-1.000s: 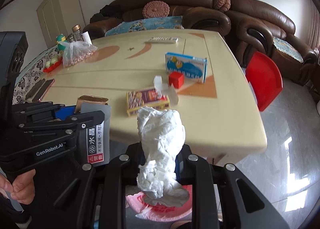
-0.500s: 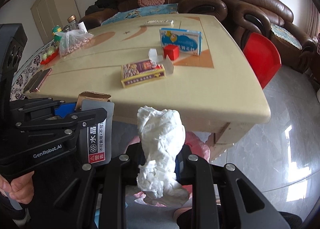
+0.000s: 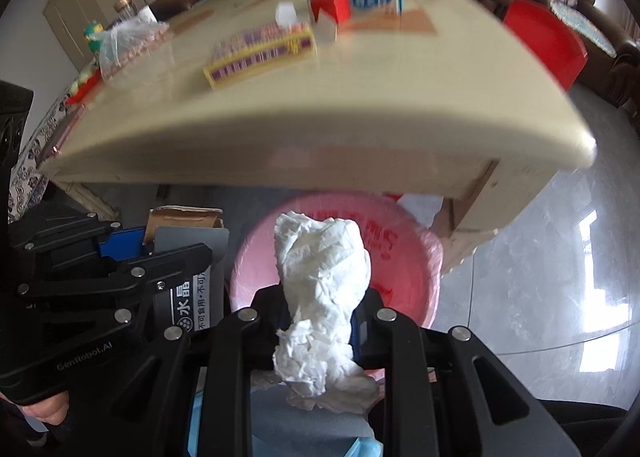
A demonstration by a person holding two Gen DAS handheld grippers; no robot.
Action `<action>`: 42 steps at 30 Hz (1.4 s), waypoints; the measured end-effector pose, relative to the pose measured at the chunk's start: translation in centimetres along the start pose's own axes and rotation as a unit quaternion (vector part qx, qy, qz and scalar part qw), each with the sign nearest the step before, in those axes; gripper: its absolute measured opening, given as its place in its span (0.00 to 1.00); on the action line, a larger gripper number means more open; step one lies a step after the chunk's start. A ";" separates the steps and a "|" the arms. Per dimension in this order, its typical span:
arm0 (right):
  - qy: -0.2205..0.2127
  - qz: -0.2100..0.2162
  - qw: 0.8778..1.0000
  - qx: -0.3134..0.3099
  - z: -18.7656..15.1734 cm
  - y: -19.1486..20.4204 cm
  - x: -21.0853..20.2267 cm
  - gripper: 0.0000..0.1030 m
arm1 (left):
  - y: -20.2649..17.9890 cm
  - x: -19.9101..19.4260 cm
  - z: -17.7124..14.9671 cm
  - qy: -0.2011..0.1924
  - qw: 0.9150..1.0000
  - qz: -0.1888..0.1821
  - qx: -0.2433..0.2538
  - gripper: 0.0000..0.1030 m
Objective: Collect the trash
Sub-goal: 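Open both grippers over the pink bin, dropping the box and tissue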
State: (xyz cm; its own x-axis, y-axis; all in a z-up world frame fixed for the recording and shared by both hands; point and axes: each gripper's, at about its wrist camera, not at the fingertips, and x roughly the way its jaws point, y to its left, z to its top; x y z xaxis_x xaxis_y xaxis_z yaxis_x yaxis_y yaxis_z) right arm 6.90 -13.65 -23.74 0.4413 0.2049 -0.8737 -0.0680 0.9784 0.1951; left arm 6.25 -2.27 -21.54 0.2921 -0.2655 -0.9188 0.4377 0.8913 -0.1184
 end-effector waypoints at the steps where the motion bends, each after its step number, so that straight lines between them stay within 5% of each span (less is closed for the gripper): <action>1: 0.007 0.003 1.000 0.001 0.0 -0.1 0.6 0.22 | 0.2 0.9 0.0 0.011 1.000 0.000 -0.003 0.27; 8: 0.039 0.018 0.999 -0.001 -0.1 -0.9 4.3 0.23 | 0.9 5.3 0.6 0.053 0.998 0.013 -0.011 0.27; 13: 0.043 0.020 0.999 -0.018 -0.1 -1.3 5.9 0.36 | 1.7 7.1 0.5 0.058 0.998 0.030 -0.018 0.27; 17: 0.056 0.006 0.998 -0.017 0.0 -2.4 7.2 0.54 | 2.8 8.3 0.8 0.066 0.996 0.051 -0.029 0.52; 22: 0.054 0.011 0.998 -0.002 0.3 -4.0 7.8 0.76 | 4.0 8.8 1.0 0.067 0.995 0.053 -0.045 0.70; 26: 0.056 0.014 0.998 -0.006 0.5 -4.6 8.0 0.77 | 3.8 8.6 1.2 0.059 0.996 0.060 -0.030 0.75; 30: 0.054 0.012 0.998 -0.002 0.6 -5.0 7.9 0.77 | 4.2 8.4 1.4 0.058 0.997 0.042 -0.034 0.76; 36: 0.025 0.034 0.999 0.028 1.2 -6.2 5.7 0.77 | 5.2 7.3 1.2 0.048 0.995 -0.039 -0.076 0.77; 42: 0.005 0.025 0.998 0.054 1.6 -7.5 4.7 0.79 | 4.9 6.3 1.2 0.025 0.995 -0.057 -0.078 0.77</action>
State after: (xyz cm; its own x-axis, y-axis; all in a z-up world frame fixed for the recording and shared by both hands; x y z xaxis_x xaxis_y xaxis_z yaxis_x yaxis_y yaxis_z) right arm 10.94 -20.03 -28.59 0.4314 0.2534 -0.8658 0.0071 0.9588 0.2841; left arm 11.24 -0.03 -27.44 0.2031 -0.3529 -0.9134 0.3277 0.9035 -0.2762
